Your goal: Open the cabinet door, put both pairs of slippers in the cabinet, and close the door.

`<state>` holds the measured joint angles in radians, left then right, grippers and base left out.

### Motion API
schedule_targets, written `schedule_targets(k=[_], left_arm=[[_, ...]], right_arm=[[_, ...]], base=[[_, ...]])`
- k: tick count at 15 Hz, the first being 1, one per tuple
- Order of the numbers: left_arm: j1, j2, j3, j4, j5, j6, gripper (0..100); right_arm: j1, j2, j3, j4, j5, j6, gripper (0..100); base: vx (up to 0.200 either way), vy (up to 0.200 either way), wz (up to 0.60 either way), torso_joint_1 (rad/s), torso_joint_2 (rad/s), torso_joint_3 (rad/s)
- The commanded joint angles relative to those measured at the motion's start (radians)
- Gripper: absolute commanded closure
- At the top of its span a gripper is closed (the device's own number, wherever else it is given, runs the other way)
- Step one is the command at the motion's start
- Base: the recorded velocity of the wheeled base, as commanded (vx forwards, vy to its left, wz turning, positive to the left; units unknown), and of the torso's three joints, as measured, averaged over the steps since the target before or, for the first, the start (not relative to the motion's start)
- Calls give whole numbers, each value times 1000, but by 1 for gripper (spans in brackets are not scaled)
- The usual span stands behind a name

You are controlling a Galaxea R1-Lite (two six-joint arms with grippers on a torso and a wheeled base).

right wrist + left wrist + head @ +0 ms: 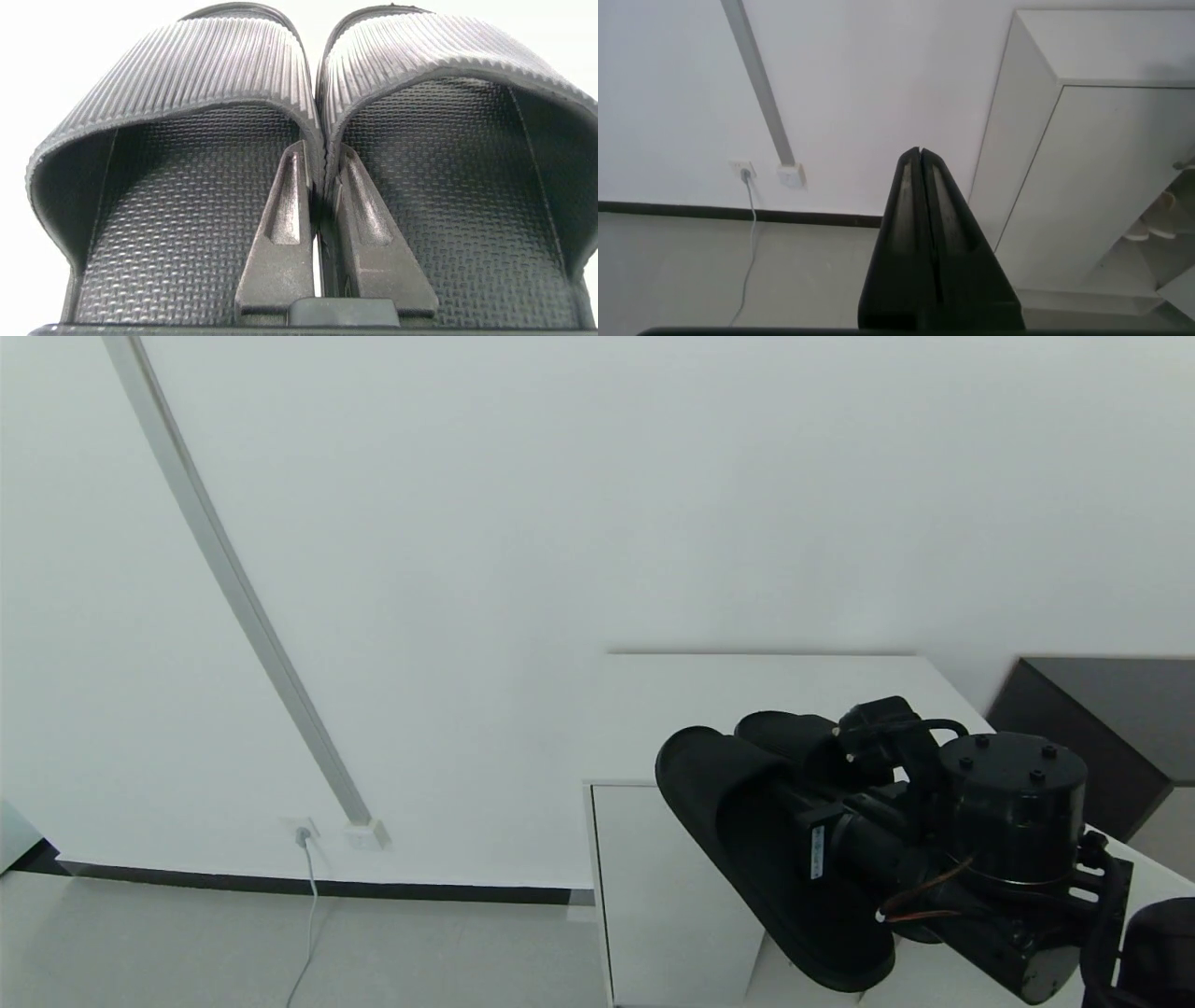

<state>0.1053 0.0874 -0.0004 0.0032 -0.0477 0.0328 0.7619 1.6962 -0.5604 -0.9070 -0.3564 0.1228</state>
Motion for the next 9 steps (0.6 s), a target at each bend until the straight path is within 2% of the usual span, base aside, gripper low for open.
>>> schedule_targets(k=[1,2,9], left_arm=[[1,2,0,0,0,-1,100],[1,2,0,0,6,-5,100],[1,2,-1,0,11,-10,100]], right_arm=[[2,7,1,-1,0,0,100],[2,5,5,-3,0,0,100],[40,0,24,-4,-4,0,100]], base=[[-200,0,0,2,2,2],[-200,0,0,-2,7,2],[0,0,0,0,0,0]])
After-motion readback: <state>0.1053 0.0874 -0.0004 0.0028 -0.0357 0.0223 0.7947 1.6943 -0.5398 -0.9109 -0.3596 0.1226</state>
